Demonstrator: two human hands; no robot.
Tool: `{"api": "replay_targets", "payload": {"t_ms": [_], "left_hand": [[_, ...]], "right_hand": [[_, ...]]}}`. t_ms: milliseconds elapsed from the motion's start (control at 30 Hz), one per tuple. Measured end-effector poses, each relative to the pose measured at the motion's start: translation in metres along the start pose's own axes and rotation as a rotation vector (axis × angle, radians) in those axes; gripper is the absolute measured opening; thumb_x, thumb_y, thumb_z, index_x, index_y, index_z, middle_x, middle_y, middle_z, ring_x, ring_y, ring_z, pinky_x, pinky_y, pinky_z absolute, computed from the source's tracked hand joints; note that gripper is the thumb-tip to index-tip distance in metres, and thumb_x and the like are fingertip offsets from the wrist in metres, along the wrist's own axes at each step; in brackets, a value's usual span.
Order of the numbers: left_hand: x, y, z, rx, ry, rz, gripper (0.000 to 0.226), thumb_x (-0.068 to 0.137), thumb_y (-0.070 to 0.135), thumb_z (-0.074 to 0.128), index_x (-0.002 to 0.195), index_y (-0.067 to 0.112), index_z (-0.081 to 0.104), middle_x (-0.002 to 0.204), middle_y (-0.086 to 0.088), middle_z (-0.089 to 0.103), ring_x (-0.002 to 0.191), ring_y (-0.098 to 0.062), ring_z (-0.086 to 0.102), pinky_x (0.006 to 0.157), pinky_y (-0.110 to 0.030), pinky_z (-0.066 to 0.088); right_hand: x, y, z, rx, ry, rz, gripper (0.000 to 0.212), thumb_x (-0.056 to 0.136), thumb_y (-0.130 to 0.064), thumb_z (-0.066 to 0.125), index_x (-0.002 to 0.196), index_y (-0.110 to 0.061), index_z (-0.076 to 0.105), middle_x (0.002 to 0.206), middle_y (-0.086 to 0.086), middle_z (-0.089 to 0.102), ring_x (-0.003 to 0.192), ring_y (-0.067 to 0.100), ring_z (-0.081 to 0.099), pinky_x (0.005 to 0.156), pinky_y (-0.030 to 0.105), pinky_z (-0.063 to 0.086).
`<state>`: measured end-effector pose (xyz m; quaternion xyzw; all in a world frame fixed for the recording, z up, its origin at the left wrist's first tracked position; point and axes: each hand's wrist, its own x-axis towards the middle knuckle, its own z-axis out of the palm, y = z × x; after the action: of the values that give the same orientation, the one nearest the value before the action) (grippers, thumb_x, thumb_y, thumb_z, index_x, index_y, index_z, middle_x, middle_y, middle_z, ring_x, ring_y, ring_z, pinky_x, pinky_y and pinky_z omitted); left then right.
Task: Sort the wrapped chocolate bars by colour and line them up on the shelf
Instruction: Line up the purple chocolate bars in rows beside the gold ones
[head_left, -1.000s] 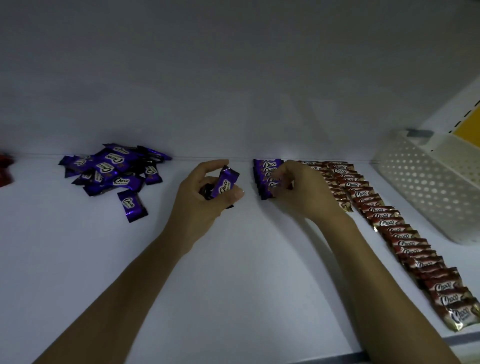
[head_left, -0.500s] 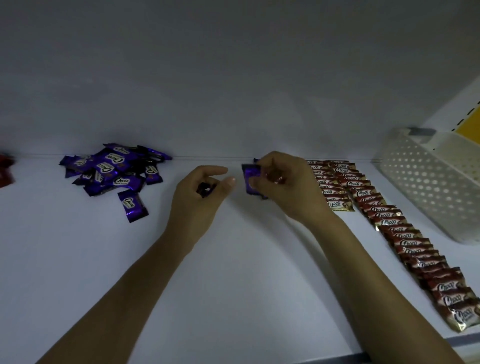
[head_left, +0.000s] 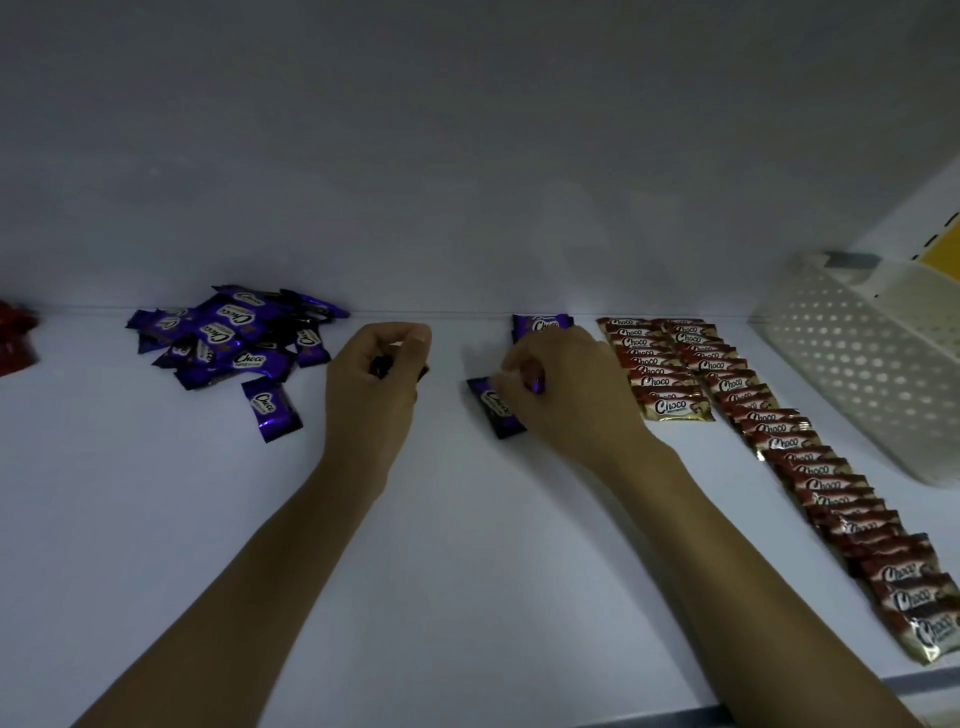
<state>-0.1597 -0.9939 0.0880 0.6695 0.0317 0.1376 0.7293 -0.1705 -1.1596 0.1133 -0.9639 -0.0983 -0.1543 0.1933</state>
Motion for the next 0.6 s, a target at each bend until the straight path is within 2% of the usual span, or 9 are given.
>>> {"api": "replay_targets", "payload": {"t_ms": [33, 100, 133, 233, 267, 333, 433, 533, 600], "left_hand": [[0.0, 0.0, 0.0, 0.003, 0.004, -0.008, 0.012, 0.093, 0.021, 0.06, 0.082, 0.022, 0.061, 0.067, 0.003, 0.055, 0.043, -0.002, 0.044, 0.039, -0.009, 0.031], [0.001, -0.001, 0.0, 0.006, 0.005, -0.018, 0.013, 0.094, 0.021, 0.059, 0.081, 0.022, 0.061, 0.066, 0.003, 0.054, 0.043, -0.003, 0.042, 0.039, -0.01, 0.031], [0.001, -0.001, -0.001, 0.008, 0.0, -0.015, 0.014, 0.094, 0.021, 0.059, 0.081, 0.023, 0.061, 0.066, 0.003, 0.054, 0.043, -0.003, 0.042, 0.039, -0.01, 0.031], [0.001, -0.001, -0.001, 0.019, -0.011, -0.002, 0.016, 0.094, 0.02, 0.059, 0.079, 0.024, 0.061, 0.065, 0.003, 0.054, 0.045, -0.004, 0.042, 0.041, -0.011, 0.031], [0.0, -0.001, -0.001, 0.023, -0.011, -0.002, 0.016, 0.094, 0.02, 0.059, 0.078, 0.025, 0.061, 0.065, 0.004, 0.054, 0.046, -0.004, 0.042, 0.041, -0.011, 0.031], [0.0, -0.002, 0.0, 0.017, -0.007, -0.01, 0.016, 0.093, 0.021, 0.059, 0.078, 0.026, 0.061, 0.066, 0.003, 0.054, 0.046, -0.004, 0.042, 0.04, -0.01, 0.032], [0.001, -0.002, 0.0, 0.008, -0.006, -0.013, 0.017, 0.094, 0.02, 0.059, 0.078, 0.026, 0.061, 0.066, 0.003, 0.054, 0.045, -0.004, 0.041, 0.039, -0.01, 0.031], [0.001, -0.002, 0.001, 0.025, -0.018, -0.009, 0.016, 0.094, 0.02, 0.059, 0.079, 0.026, 0.062, 0.066, 0.003, 0.054, 0.048, -0.005, 0.042, 0.04, -0.01, 0.031], [0.0, -0.003, 0.001, 0.032, -0.019, -0.003, 0.016, 0.094, 0.02, 0.058, 0.08, 0.027, 0.062, 0.066, 0.004, 0.054, 0.049, -0.005, 0.042, 0.041, -0.011, 0.031]], "right_hand": [[-0.001, -0.003, 0.003, -0.18, -0.048, 0.018, 0.028, 0.087, -0.045, 0.057, 0.091, -0.019, 0.069, 0.085, -0.002, 0.061, 0.09, 0.018, 0.052, 0.075, 0.028, 0.028], [-0.001, -0.008, 0.005, -0.37, -0.113, 0.013, 0.037, 0.088, -0.052, 0.051, 0.091, -0.02, 0.07, 0.091, 0.001, 0.062, 0.096, 0.021, 0.052, 0.075, 0.03, 0.023], [-0.001, -0.009, 0.004, -0.334, -0.137, 0.005, 0.033, 0.087, -0.05, 0.054, 0.09, -0.02, 0.07, 0.092, 0.001, 0.062, 0.094, 0.021, 0.053, 0.075, 0.029, 0.025], [0.0, -0.005, -0.008, 0.034, -0.269, 0.038, 0.013, 0.075, -0.037, 0.073, 0.081, -0.027, 0.067, 0.084, -0.006, 0.059, 0.081, 0.014, 0.055, 0.071, 0.027, 0.038], [0.002, -0.001, -0.013, 0.092, -0.309, 0.068, 0.013, 0.072, -0.033, 0.077, 0.079, -0.029, 0.066, 0.08, -0.009, 0.057, 0.079, 0.013, 0.055, 0.072, 0.028, 0.042], [0.005, 0.013, -0.023, 0.048, -0.295, 0.115, 0.012, 0.071, -0.028, 0.078, 0.08, -0.028, 0.071, 0.076, -0.013, 0.056, 0.081, 0.014, 0.058, 0.076, 0.03, 0.046], [0.007, 0.034, -0.035, -0.013, -0.203, 0.198, 0.012, 0.076, -0.02, 0.075, 0.084, -0.028, 0.076, 0.079, -0.01, 0.064, 0.084, 0.017, 0.062, 0.079, 0.029, 0.048], [0.006, 0.042, -0.036, -0.017, -0.194, 0.211, 0.017, 0.081, -0.013, 0.067, 0.084, -0.026, 0.076, 0.073, -0.016, 0.059, 0.076, 0.009, 0.055, 0.069, 0.023, 0.038], [0.007, 0.044, -0.036, -0.057, -0.205, 0.197, 0.02, 0.083, -0.011, 0.064, 0.083, -0.027, 0.075, 0.069, -0.022, 0.053, 0.075, 0.006, 0.05, 0.07, 0.023, 0.034]]}}
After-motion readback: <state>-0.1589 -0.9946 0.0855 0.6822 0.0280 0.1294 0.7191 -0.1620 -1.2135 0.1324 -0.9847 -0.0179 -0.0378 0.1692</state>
